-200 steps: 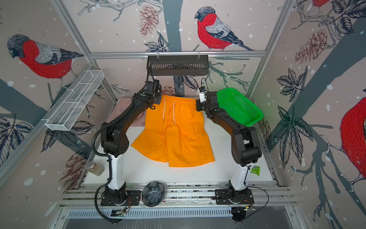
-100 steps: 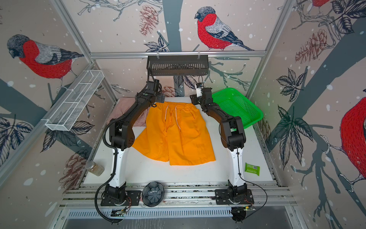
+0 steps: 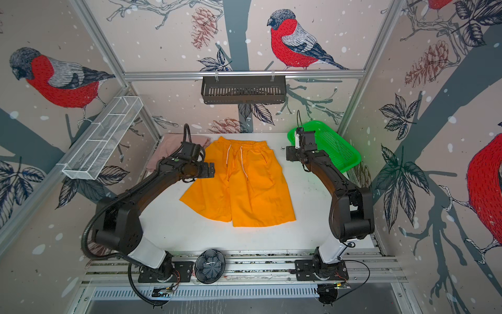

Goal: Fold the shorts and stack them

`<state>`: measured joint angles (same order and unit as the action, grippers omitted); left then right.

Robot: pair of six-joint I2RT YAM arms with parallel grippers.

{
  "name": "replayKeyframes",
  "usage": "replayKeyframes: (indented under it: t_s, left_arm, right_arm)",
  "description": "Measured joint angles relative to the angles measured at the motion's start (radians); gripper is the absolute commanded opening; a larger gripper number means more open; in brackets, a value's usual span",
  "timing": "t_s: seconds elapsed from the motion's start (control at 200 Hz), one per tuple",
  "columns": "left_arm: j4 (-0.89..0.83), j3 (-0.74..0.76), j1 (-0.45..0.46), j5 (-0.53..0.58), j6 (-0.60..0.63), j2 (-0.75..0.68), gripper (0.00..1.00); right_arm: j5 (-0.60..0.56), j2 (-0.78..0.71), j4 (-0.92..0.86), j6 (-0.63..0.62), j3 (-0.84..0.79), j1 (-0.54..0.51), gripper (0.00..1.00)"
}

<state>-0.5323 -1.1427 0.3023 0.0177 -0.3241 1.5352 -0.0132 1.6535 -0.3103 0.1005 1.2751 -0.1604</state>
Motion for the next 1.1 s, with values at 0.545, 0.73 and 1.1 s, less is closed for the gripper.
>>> replayKeyframes:
  t_s: [0.545,0.73,1.1]
  left_arm:
    - [0.205,0.442,0.0,-0.048,-0.142,-0.232,0.98]
    - [0.296,0.518,0.0,-0.108,-0.147,-0.224,0.98]
    - [0.385,0.584,0.151,-0.173,-0.15,-0.212,0.98]
  right_arm:
    - [-0.113,0.151,-0.001,0.006,0.018,0.112,0.75]
    - [-0.101,0.21,0.029,0.031,0.052,0.124,0.5]
    - [-0.069,0.238,0.103,0.142,0.045,0.134,0.5]
